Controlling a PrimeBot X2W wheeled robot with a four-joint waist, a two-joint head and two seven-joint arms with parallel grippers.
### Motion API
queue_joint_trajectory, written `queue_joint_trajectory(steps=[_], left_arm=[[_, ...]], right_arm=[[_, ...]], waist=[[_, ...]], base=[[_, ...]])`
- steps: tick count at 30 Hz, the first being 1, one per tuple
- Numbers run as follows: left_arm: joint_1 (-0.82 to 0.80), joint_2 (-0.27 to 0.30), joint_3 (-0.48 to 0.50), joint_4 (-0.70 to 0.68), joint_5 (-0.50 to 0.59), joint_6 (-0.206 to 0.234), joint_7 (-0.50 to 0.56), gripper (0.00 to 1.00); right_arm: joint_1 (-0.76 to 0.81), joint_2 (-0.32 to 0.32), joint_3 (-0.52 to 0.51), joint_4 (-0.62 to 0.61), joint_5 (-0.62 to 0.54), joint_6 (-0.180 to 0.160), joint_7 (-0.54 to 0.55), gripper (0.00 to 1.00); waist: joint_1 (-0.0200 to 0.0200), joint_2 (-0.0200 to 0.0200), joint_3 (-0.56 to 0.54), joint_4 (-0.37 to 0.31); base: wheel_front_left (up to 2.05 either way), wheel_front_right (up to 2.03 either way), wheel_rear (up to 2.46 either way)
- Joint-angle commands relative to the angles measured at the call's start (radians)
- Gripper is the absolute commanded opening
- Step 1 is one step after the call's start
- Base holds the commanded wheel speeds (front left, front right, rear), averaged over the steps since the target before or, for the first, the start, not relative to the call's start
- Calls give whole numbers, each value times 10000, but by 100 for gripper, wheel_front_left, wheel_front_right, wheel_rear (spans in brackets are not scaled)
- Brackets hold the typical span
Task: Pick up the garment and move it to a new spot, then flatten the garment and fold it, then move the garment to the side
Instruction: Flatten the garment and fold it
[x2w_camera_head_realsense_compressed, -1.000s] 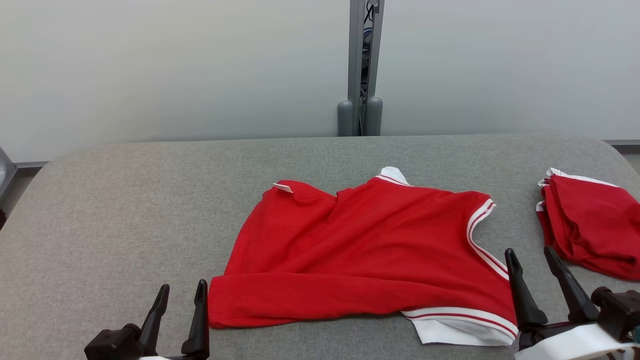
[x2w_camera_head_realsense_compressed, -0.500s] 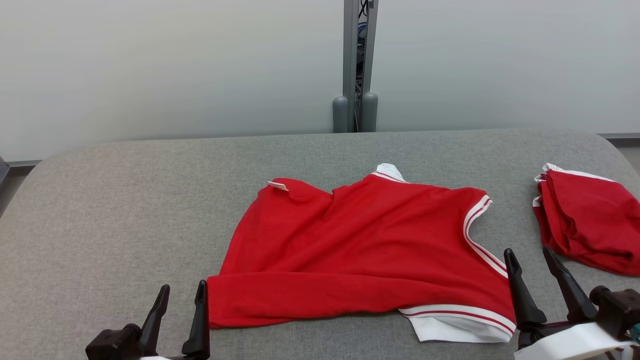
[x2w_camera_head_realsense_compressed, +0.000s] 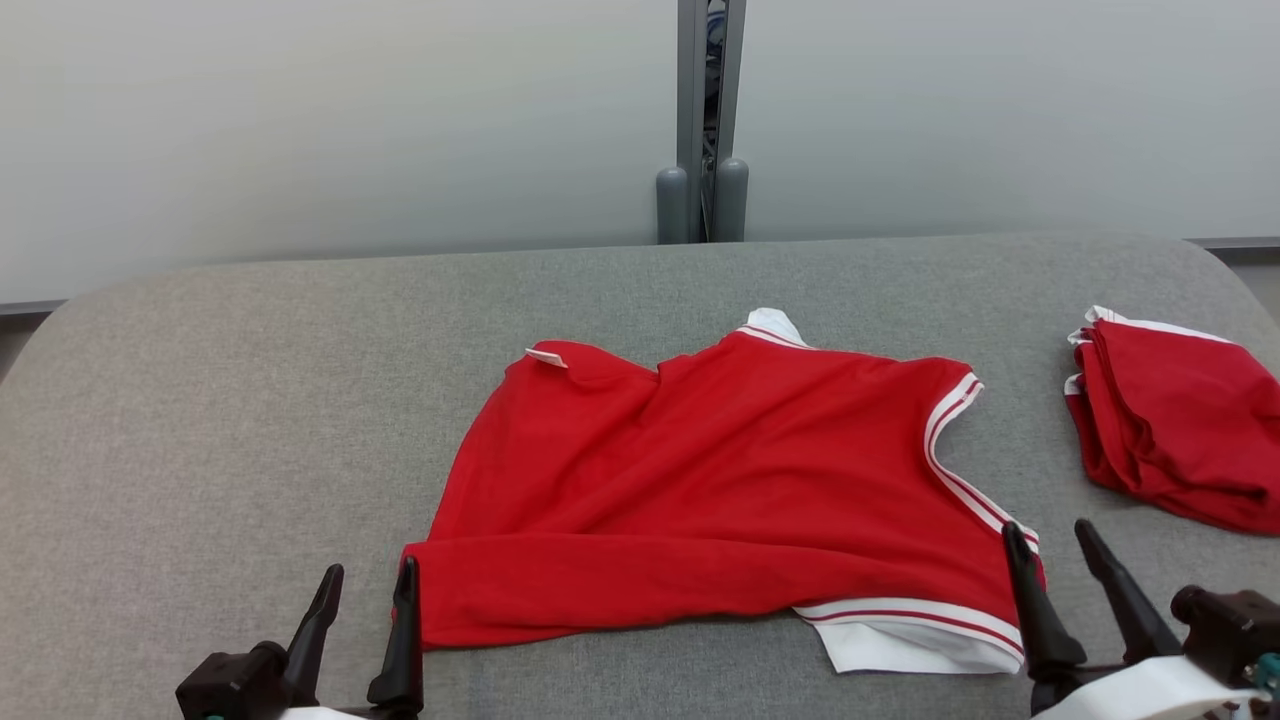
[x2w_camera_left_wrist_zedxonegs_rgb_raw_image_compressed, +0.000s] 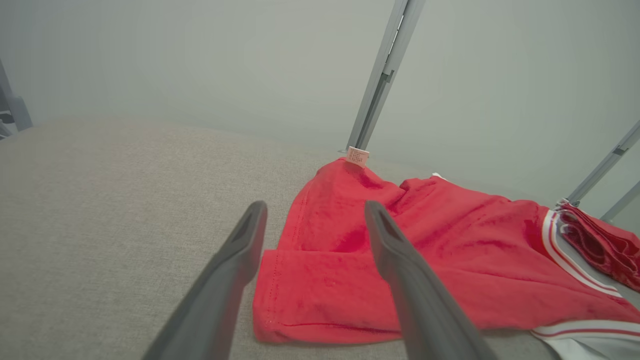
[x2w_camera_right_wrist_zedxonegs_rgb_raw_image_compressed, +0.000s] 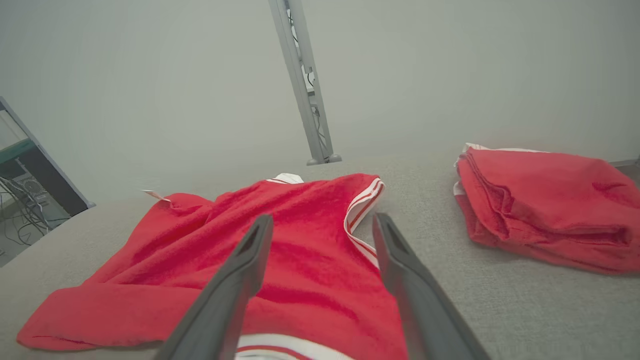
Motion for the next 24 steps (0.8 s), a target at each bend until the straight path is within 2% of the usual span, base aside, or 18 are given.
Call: queue_joint_trajectory(steps=[1,4,16,24], left_arm=[[-192,57,-12,2,26,19,15,100],[-335,17,-80,45,48,-23,17,100],[-726,-58,-204,230,109,-174,-92,100],[-862,-73,-276,433,135,-256,-133,100]], right_arm=[[184,24,7,161,340,1,129,100],[462,59,180,590,808,1,270,100],[1336,66,472,1487,1514,1,322,100],[999,-28,530,1878,1566,1,182,100]], waist=[[0,0,154,-1],[0,0,446,19],[0,0,1133,93],[0,0,1239,115]], base=[[0,0,0],[0,0,0],[0,0,0],[0,0,0]])
